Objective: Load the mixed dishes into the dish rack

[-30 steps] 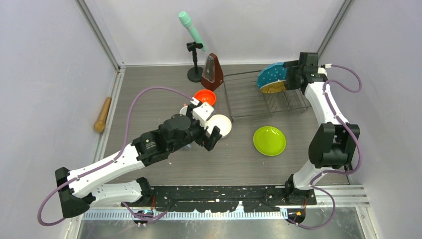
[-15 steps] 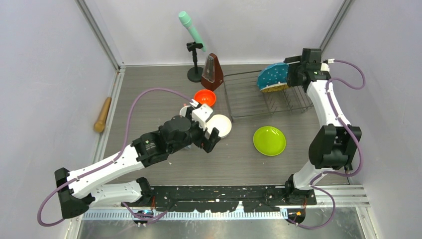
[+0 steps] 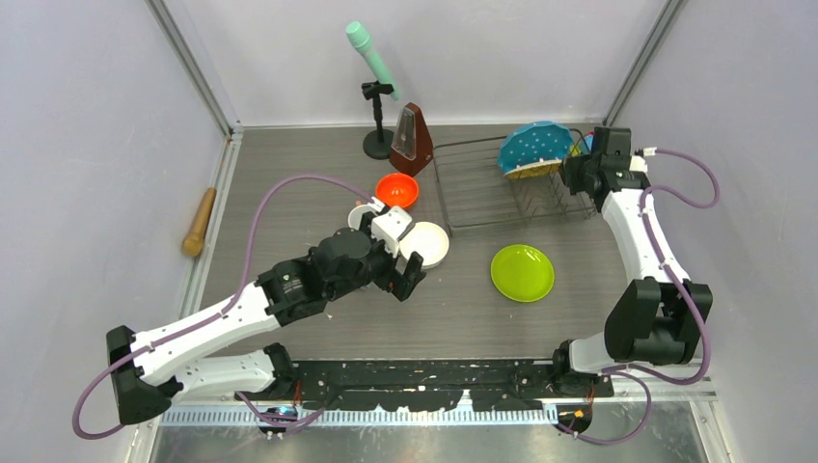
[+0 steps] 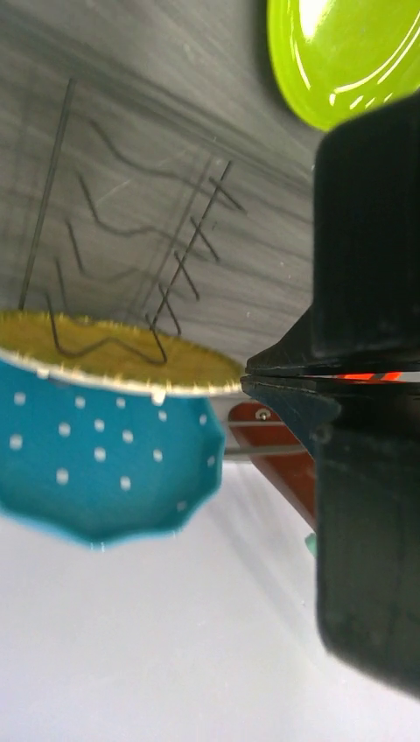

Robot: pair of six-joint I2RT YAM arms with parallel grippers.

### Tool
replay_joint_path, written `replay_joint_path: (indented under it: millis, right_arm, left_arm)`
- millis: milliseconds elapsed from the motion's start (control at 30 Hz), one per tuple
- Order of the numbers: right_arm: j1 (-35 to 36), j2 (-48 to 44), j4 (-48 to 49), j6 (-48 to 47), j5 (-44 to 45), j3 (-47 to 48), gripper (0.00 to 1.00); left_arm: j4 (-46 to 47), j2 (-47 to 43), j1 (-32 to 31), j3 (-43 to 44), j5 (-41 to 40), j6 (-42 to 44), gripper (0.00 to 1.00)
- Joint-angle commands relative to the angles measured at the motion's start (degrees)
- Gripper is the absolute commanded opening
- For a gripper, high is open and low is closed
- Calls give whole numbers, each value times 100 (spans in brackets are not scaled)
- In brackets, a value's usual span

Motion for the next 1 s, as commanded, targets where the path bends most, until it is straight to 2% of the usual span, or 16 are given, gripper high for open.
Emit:
replay_joint_path:
  millis: [0,200,333,633,800,967]
  right_arm:
    - [-19,-206,113,-26,64,-413,1]
    - [-32,204,529,106,-86,-508,0]
    - [-41,688,825,113,-220,-185,2]
    - [-33,1736,1133,59,-693,1147,32]
    - [-28,1865,1193,11,-723,1288,48]
    - [-26,1850,1178,-21,-838,1268,54]
  left_arm:
    - [132,-78,15,-35,78,-58,92]
    - [179,33,15,-25,145,-82,92]
    - [182,85,17,-54,190,-176,92]
    - [582,339,19,-353,532,-905,89]
    - [878,716,11,-517,805,-1380,88]
    - [1201,1166,-55,-535,980,-1876,87]
